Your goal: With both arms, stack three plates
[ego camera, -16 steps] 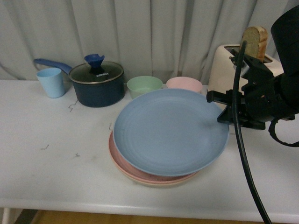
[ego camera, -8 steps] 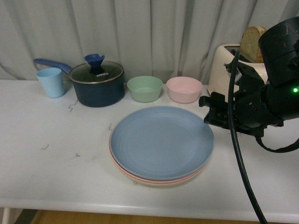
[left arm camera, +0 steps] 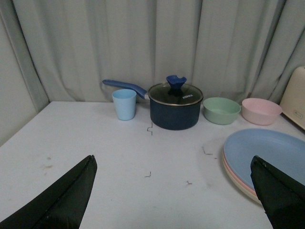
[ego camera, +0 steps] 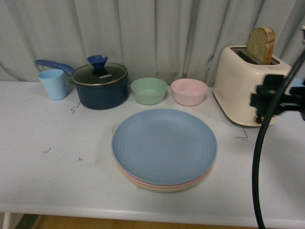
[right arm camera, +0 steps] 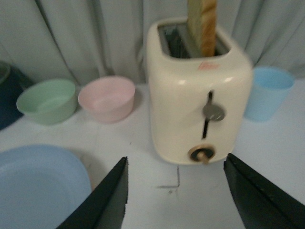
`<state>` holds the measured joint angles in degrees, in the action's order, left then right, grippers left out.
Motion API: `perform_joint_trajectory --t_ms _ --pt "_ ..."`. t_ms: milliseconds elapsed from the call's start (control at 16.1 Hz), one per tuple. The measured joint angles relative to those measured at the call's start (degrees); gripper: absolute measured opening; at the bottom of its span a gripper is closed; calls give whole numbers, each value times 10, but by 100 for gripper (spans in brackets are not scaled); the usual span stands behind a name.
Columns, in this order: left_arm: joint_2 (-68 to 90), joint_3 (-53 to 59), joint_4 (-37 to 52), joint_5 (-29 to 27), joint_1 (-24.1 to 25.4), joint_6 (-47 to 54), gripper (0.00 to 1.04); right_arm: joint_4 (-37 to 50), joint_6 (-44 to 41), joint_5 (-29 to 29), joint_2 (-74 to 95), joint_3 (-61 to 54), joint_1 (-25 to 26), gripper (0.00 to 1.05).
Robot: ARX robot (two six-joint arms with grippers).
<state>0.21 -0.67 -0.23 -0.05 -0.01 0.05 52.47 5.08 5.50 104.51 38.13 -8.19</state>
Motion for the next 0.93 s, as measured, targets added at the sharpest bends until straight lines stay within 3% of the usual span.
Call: perform_joint_trajectory --t_ms 124,310,372,620,931 --pt "0 0 1 0 0 0 98 149 -34 7 -89 -91 24 44" --pt "0 0 0 0 0 0 98 143 -43 -12 -172 -194 33 8" --pt "0 0 0 0 0 0 98 136 -47 -14 -198 -221 39 2" --pt "0 0 0 0 0 0 98 95 -48 -50 -324 -293 84 2" --pt "0 0 0 0 0 0 98 16 -48 -53 -455 -340 82 2"
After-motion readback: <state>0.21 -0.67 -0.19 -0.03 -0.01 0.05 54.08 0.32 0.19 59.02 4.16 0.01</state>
